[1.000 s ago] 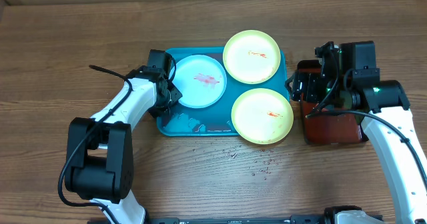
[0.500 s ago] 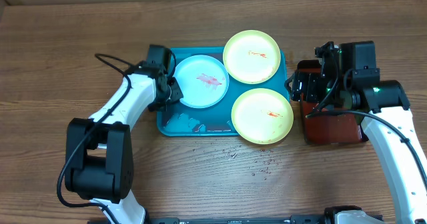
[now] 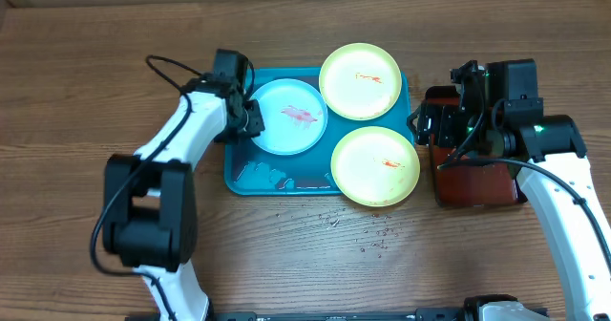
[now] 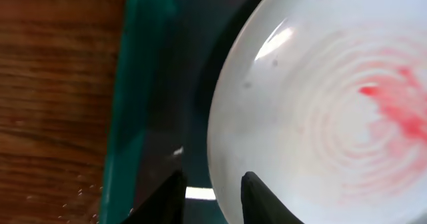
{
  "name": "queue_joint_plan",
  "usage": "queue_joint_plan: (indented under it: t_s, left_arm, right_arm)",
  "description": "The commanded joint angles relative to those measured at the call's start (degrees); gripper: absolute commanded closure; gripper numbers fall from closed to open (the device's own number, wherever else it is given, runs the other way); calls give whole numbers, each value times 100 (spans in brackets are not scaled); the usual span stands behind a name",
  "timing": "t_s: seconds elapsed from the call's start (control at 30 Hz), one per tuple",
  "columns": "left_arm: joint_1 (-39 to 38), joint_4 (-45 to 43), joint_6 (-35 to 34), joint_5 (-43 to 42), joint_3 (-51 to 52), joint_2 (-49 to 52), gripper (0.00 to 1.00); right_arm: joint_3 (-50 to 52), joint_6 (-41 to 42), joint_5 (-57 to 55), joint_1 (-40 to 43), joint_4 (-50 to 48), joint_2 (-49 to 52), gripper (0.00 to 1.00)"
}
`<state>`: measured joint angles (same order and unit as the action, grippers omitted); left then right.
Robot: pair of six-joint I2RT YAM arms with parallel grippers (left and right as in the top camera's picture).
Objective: Clean dirty plates on tray and stack at the side
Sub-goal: 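Move the left gripper to the white plate's left rim and grasp it, then lower the right gripper onto the sponge in the red tray and grasp it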
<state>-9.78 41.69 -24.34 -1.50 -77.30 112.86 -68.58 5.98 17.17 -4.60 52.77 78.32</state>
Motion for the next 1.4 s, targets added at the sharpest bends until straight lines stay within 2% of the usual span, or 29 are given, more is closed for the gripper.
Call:
queue_joint_plan:
  t_s: [0.0, 0.07, 0.17, 0.3, 0.43, 0.5, 0.63, 0.73, 0.8, 0.93, 1.07, 1.23, 1.37]
  left_arm:
    - [-44, -94, 120, -111, -52, 356, 73]
    - [-44, -179, 122, -111, -52, 476, 74]
    - [-44, -229, 125, -109, -52, 525, 81]
    - [-44, -201, 168, -59, -52, 525, 96]
    - [-39, -52, 168, 376, -55, 525, 96]
    - [4, 37, 269, 621, -55, 522, 96]
    - [52, 96, 776, 702, -55, 520, 96]
    - [79, 210, 802, 809, -55, 520, 96]
    - [74, 245, 802, 807, -55, 520, 96]
    - [87, 295, 804, 809, -55, 520, 96]
    - [81, 321, 927, 811, -55, 520, 96]
    - [76, 282, 953, 789, -55, 522, 96]
    - [72, 282, 953, 787, -55, 522, 96]
  right_arm:
    - [-114, -4, 26, -20, 31, -50, 7]
    - [-114, -4, 26, -22, 48, -52, 7]
    - [-114, -4, 26, -20, 57, -50, 6]
    - [-114, -2, 28, -22, 94, -50, 7]
    - [-114, 57, -105, -22, 188, -52, 14]
    - [-114, 887, -697, -20, 280, -52, 17]
    - [-114, 2017, -1720, -15, 553, -52, 20]
    - [-116, 2605, -2374, 0, 820, -52, 21]
    - [-116, 2697, -2538, 87, 848, -50, 22]
    - [-114, 2608, -2815, 479, 804, 118, 24]
    - [-114, 2061, -2481, 863, 772, 603, 25]
    - [-114, 1283, -2223, 944, 372, 1381, 25]
    - [-114, 907, -2221, 944, -177, 1908, 34]
